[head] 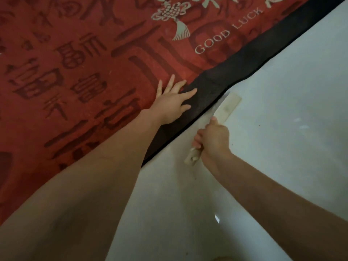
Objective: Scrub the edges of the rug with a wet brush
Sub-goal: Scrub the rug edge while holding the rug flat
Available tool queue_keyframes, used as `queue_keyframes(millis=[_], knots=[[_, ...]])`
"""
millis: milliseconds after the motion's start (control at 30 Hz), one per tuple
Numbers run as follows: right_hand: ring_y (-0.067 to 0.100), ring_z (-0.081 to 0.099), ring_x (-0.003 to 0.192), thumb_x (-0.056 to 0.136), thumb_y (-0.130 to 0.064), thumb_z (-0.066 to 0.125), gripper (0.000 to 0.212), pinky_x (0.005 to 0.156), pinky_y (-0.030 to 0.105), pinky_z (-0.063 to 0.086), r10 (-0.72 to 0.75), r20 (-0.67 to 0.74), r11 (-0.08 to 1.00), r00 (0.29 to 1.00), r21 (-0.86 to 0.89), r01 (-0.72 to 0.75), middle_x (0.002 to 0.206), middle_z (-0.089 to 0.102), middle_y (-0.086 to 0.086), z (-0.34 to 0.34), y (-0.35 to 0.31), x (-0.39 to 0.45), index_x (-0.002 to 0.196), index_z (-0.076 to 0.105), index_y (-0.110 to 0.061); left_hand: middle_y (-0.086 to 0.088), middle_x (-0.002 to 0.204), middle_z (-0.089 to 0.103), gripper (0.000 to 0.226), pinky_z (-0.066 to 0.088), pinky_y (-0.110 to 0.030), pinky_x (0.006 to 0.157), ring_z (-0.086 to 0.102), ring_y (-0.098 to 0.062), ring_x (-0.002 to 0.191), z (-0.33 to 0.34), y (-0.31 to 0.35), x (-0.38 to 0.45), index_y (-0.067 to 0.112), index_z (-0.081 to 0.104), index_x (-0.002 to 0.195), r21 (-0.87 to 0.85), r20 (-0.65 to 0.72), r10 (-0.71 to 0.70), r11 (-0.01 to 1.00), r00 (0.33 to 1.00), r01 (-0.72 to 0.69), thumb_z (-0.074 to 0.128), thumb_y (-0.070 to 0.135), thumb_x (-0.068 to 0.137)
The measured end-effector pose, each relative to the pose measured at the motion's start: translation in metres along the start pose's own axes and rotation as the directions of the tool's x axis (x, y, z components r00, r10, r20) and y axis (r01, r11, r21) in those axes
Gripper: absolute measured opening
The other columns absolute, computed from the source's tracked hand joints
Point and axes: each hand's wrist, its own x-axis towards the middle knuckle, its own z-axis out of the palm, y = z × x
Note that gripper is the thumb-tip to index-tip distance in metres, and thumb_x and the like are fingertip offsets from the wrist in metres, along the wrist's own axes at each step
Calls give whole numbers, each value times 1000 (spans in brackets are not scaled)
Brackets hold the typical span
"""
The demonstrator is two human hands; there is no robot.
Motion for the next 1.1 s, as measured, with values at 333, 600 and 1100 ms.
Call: queue_keyframes(millis=[333,600,1100], knots=[[24,44,51,101,-5,32,18,51,35,38,-54,48,987,997,-148,60,67,44,11,37,-6,34,94,46,-15,0,163,-18,62,-19,-45,115,-27,-27,146,-7,7,12,44,10,154,-10,162,46,999,986,-45,42,28,103],[28,55,62,100,-7,37,27,57,34,50,-150,-13,960,989,-243,142,81,59,22,20,-23,61,115,59,-1,3,161,-25,72,-19,-47,114,-30,-28,144,-13,3,20,46,2,153,-15,249,52,999,967,-49,49,29,102],[23,53,51,102,-11,31,29,48,35,44,47,76,982,996,-187,-33,70,53,11,20,13,-2,94,59,-5,3,160,-26,70,-19,-48,115,-31,-27,144,-10,-4,24,47,3,153,-24,223,68,998,973,-65,48,28,102]])
